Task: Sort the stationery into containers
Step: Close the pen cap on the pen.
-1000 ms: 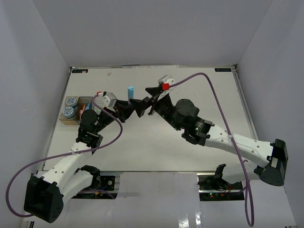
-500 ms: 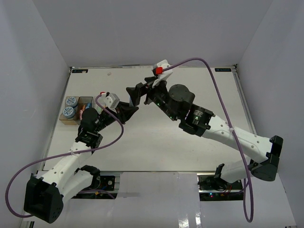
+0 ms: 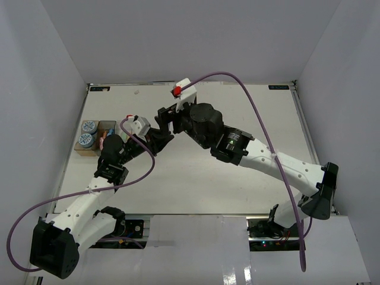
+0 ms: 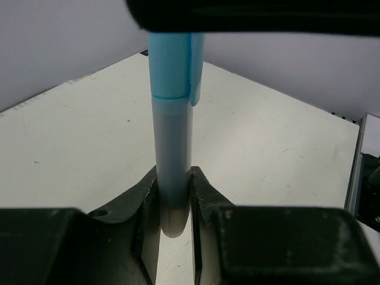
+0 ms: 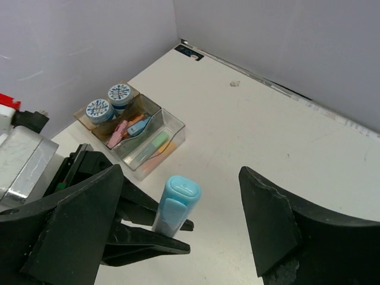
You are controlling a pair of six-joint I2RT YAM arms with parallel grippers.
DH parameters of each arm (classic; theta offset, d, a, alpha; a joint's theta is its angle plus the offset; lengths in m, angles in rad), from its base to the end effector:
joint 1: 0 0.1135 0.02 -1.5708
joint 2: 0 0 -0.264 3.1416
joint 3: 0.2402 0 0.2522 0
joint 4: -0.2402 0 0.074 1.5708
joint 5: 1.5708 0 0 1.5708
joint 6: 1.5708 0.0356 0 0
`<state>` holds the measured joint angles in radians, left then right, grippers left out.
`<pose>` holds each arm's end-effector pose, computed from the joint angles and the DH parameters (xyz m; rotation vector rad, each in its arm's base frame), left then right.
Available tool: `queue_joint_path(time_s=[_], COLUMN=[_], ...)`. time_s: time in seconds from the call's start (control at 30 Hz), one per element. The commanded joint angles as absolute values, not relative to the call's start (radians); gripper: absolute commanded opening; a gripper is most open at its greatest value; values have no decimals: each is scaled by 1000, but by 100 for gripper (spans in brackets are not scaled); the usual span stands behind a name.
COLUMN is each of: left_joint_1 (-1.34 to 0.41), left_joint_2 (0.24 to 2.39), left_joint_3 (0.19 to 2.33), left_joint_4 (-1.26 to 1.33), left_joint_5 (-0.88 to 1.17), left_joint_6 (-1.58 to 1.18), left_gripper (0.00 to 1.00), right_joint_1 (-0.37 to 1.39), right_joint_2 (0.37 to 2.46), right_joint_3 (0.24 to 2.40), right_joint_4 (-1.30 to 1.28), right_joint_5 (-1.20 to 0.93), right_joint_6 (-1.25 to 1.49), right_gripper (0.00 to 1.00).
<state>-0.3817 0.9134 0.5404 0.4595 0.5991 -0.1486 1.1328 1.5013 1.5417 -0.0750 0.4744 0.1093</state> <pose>0.1890 -0.0975 0.2980 0.6674 1.4125 -0.8643 0.1630 0.3097 0.4430 -0.4548 1.5679 0.5810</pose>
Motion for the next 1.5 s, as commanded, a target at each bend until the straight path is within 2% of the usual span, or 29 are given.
queue_joint_path(time_s=[0.0,0.2,0.33,0.53,1.03,1.47], left_joint_1=[-379,-379,-379,-380,-380,-380], left_joint_2=[919,963,979,988,986,985], left_joint_3=[588,606,612,620,618,617], left_joint_4=[449,483,506,506,506,512], left_joint_5=[659,850,936,966,971,979], left_joint_6=[-144,-187,-210,-215,-216,-218], left_gripper=[10,9,9,9,9,9], right_joint_1=[1086,925,807,781,781,781], right_joint_2=[1405,1226,1183,1200,1308,1347], right_joint_3=[1527,1410,1347,1307,1310,1304], right_joint_4=[-44,-44,-35,44,115,124], right_joint_5=[312,-96,-352,-540,-612,-663], right_joint_6=[55,-58,-84,-80,-40,-28], right_gripper=[85,84,83,81,70,49])
